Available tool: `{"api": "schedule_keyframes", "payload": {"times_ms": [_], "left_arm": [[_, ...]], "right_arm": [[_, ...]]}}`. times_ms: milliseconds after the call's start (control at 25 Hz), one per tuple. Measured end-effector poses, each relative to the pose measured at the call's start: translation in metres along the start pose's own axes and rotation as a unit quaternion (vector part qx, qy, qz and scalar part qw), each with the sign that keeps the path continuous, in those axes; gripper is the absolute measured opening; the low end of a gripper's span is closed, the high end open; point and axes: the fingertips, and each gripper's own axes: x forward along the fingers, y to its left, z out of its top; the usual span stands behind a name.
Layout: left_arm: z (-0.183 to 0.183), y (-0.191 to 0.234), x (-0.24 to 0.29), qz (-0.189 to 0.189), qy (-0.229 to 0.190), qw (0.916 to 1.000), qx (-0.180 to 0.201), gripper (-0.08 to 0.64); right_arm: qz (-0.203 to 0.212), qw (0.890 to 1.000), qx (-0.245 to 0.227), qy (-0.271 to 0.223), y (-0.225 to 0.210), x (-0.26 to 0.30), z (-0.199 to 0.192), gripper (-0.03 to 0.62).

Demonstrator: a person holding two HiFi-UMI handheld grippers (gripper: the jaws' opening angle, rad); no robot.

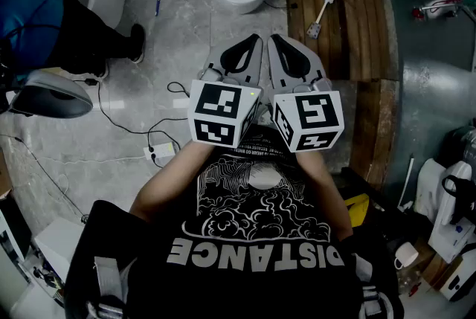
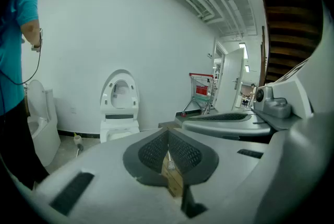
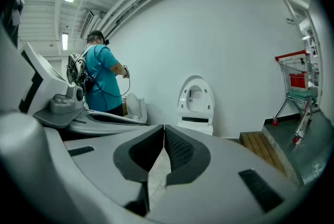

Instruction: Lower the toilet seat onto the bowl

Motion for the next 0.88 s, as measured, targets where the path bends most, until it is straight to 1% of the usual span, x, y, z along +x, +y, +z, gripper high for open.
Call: {"api": "schedule_keyframes", "payload": {"times_ms": [200, 600, 880], "left_arm": [[0.002, 0.013, -0.004, -0.007, 0.0, 1.0, -0.002, 0.012], [0.009, 0.042, -0.014, -0.023, -0.005, 0.9997, -0.007, 0.012], [0.02, 0.065, -0.015, -0.012, -0.016, 0.9998, -0.009, 0.012]], "right_arm": [[0.004, 1.0, 0.009, 0.011, 0.013, 0.01, -0.001, 0.021], [-0.016, 1.0, 0.0, 0.013, 0.031, 0.029, 0.011, 0.021], [-0.009, 1.0, -0.012, 0.01, 0.04, 0.047, 0.022, 0.021]]}}
